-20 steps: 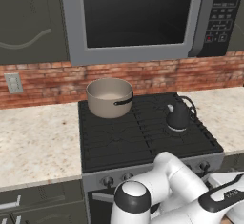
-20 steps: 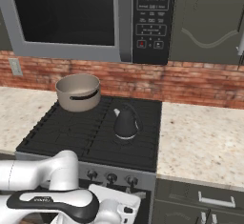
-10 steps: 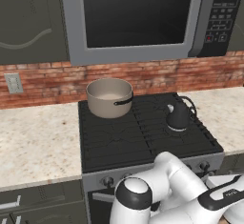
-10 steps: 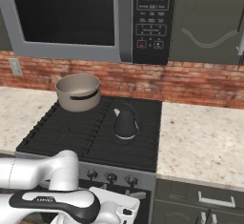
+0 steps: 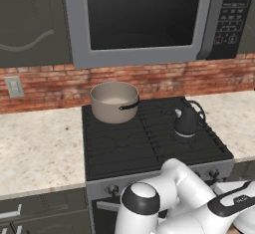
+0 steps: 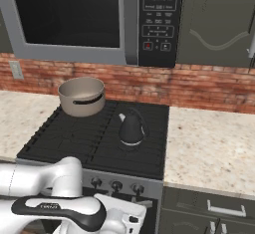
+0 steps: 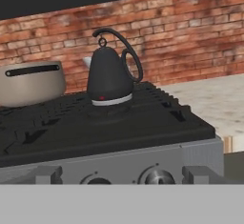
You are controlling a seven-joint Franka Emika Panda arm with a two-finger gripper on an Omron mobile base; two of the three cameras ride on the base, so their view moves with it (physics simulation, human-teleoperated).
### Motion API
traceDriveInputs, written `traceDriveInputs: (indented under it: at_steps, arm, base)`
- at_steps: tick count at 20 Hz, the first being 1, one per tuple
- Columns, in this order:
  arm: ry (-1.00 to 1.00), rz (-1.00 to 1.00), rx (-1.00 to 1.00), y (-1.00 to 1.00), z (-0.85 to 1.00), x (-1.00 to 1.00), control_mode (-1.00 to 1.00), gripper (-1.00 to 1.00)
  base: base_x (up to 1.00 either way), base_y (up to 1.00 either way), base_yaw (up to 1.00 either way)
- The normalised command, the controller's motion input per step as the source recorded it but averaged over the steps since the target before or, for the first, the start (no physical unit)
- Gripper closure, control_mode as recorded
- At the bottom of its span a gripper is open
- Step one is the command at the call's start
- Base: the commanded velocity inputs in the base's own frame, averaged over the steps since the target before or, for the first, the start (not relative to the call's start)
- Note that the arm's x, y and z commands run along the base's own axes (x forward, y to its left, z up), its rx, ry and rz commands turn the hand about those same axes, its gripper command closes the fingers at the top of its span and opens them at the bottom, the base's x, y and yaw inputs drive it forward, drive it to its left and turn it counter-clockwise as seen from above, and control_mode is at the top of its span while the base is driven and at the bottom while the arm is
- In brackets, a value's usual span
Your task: Pick the kettle from the counter and place it on a stove burner. Then turn the burner on.
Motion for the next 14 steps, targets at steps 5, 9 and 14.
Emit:
traceDriveInputs:
  at_steps: [5,9,14]
  arm:
    - [0.00,0.00,0.00,0.00,0.00,0.15,-1.00,-1.00]
    - [0.00,0.00,0.00,0.00,-0.03,0.12,-1.00,-1.00]
    - [0.00,0.00,0.00,0.00,-0.05,0.10,-1.00,-1.00]
  base:
    - [0.00,0.00,0.00]
    - [0.00,0.00,0.00]
    - [0.00,0.00,0.00]
